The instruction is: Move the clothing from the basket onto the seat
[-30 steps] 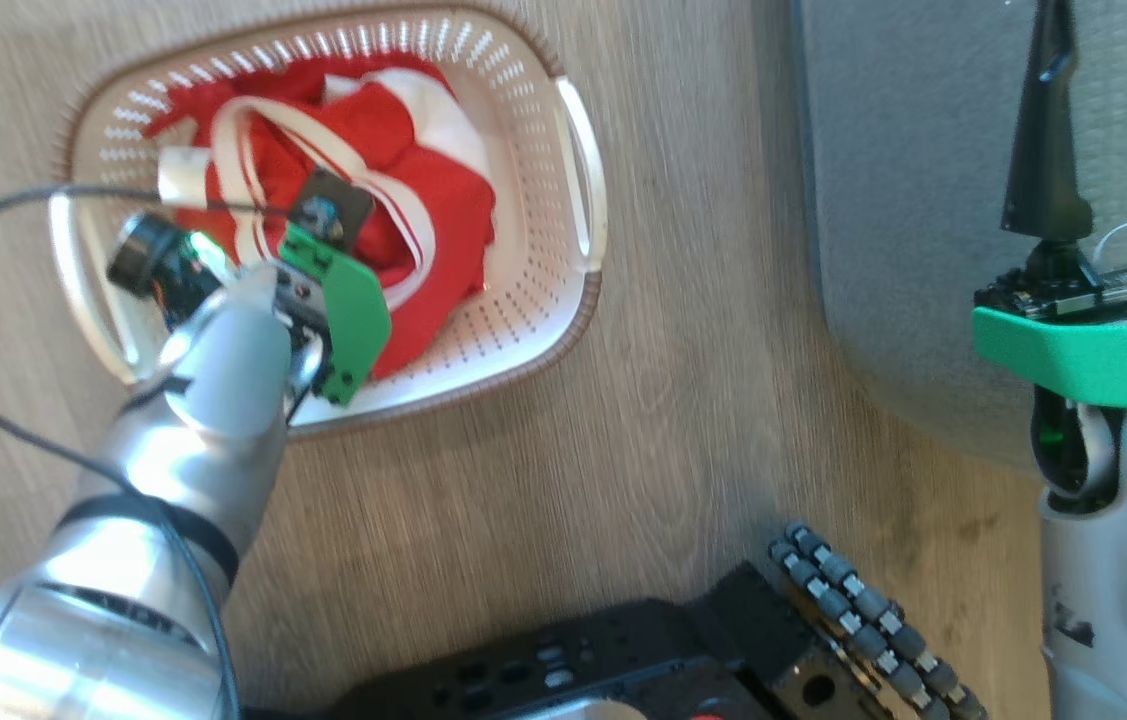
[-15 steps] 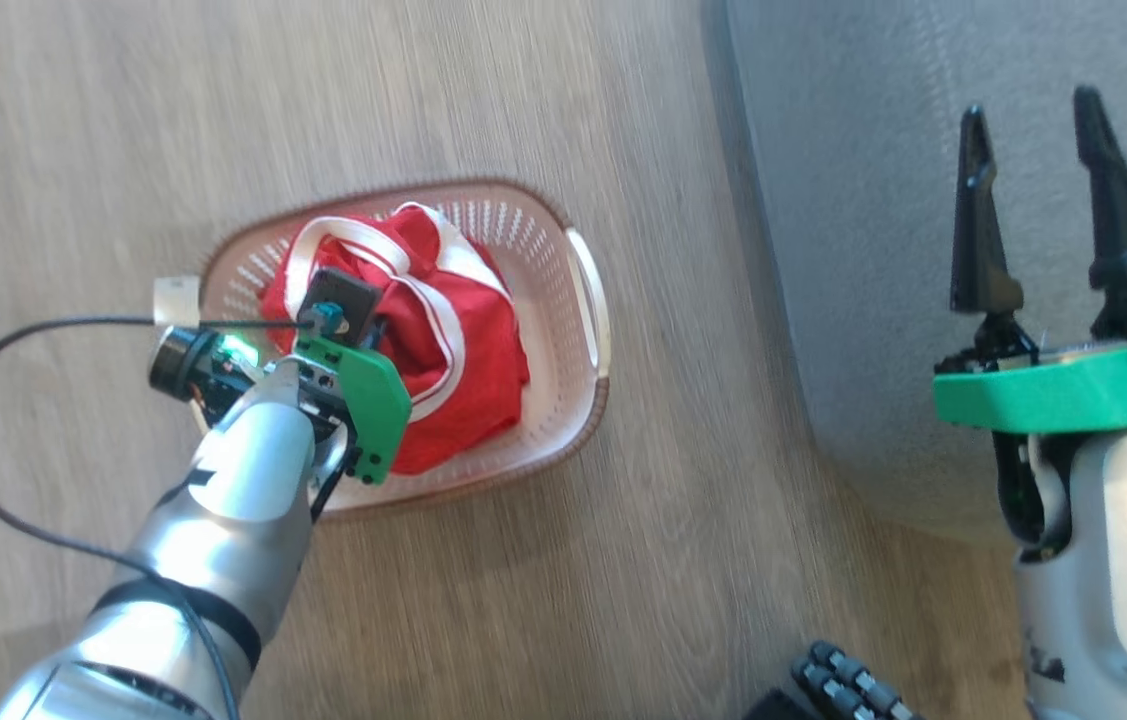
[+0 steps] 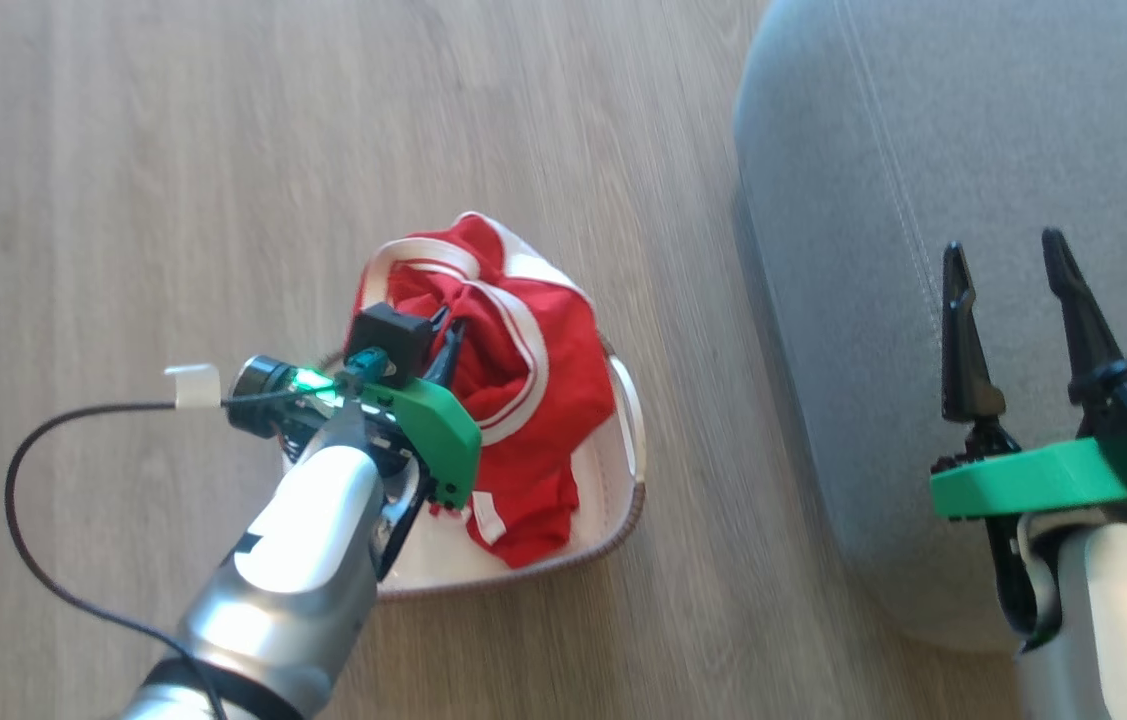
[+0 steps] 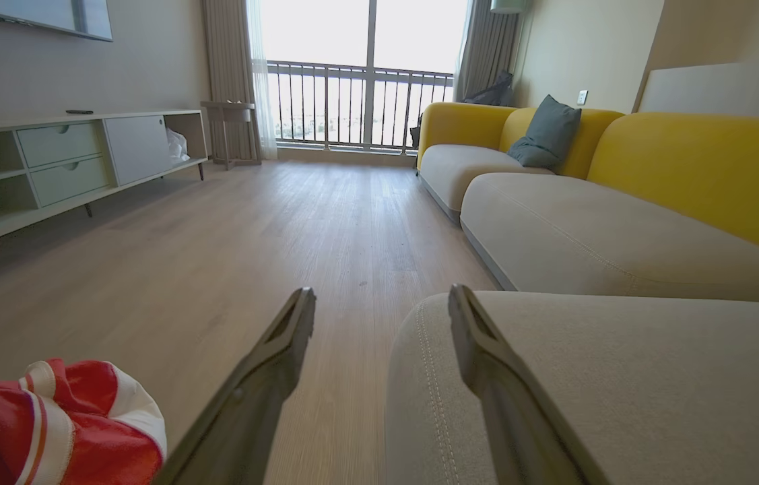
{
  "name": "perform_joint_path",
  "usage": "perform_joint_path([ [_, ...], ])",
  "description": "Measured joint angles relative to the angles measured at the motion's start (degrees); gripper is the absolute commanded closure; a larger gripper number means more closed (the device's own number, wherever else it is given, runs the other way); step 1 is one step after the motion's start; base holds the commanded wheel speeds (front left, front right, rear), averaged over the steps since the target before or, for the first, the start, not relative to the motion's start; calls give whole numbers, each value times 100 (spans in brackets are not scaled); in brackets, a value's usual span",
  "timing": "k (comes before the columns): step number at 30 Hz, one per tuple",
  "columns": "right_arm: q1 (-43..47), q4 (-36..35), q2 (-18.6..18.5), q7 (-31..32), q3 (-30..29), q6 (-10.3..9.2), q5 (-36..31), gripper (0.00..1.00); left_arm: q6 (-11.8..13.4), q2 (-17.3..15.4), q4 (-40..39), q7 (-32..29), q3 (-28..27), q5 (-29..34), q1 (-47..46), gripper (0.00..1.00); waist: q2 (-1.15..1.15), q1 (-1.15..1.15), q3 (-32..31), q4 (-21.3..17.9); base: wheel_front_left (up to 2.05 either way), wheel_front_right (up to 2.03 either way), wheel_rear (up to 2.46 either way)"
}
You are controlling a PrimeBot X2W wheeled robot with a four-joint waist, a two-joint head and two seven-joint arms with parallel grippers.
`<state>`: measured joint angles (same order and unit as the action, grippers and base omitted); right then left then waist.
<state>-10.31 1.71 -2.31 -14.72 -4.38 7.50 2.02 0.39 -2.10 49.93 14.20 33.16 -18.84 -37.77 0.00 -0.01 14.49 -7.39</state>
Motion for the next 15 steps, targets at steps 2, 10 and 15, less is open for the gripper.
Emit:
perform_joint_path([
  [2, 101, 20, 1, 0, -38, 0, 37, 0, 37, 0, -334, 0, -44, 3, 152, 100, 0, 0, -200, 63, 0, 0, 0],
  [10, 510, 79, 1, 0, -26, -1, 227, 0, 138, -4, -1626, 1, -598, 129, 698, 100, 0, 0, -878, 266, 0, 0, 0],
  [15, 677, 30, 2, 0, 14, -1, 278, 0, 180, -5, -2313, 1, -920, 136, 1087, 100, 0, 0, -1200, 335, 0, 0, 0],
])
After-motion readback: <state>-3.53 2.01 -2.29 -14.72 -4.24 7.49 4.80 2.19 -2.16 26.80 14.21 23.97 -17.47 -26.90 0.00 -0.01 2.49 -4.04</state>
